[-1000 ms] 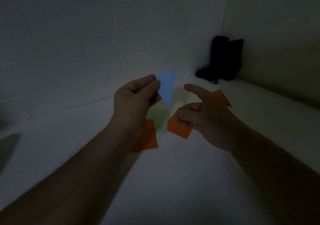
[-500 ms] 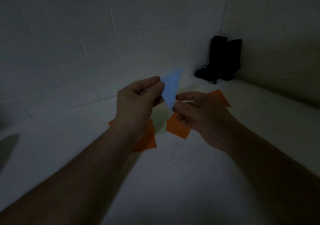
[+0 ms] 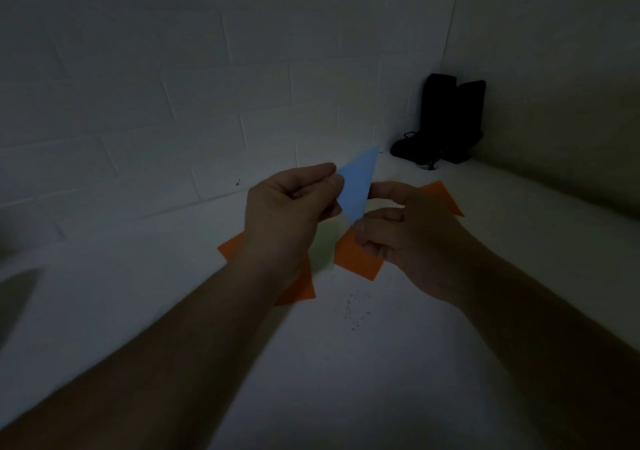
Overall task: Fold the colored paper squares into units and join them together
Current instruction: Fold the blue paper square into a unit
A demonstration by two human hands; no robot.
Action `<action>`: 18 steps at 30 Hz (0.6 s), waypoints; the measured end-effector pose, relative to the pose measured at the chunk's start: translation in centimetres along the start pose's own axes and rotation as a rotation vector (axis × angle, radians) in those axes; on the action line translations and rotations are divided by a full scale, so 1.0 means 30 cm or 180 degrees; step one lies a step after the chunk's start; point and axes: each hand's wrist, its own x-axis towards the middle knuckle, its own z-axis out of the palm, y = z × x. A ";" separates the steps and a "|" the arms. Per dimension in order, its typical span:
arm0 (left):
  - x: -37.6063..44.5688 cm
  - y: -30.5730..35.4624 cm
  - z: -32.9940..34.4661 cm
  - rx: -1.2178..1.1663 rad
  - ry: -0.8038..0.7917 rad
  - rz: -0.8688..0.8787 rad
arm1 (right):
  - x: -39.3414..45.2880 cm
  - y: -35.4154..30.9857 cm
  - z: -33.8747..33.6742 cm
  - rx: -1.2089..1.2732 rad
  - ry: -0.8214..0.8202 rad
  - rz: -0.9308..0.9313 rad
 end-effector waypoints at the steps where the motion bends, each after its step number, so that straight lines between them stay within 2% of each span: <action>1: -0.001 0.001 0.001 -0.0017 -0.0027 0.0001 | 0.000 -0.002 0.002 0.0004 -0.0050 -0.0001; 6: -0.002 -0.003 0.003 0.0010 -0.0132 0.0049 | 0.014 0.005 -0.003 -0.0038 0.0194 -0.0045; 10: -0.002 -0.007 0.000 -0.0006 -0.0196 0.0053 | 0.013 0.003 -0.017 0.0054 0.0137 0.0029; 13: -0.004 -0.002 0.000 0.0011 -0.0203 0.0025 | 0.014 -0.009 -0.026 0.0097 0.0291 0.0129; 18: -0.012 -0.001 -0.003 0.0259 -0.0367 0.0103 | 0.009 -0.020 -0.040 0.0130 0.0351 0.0026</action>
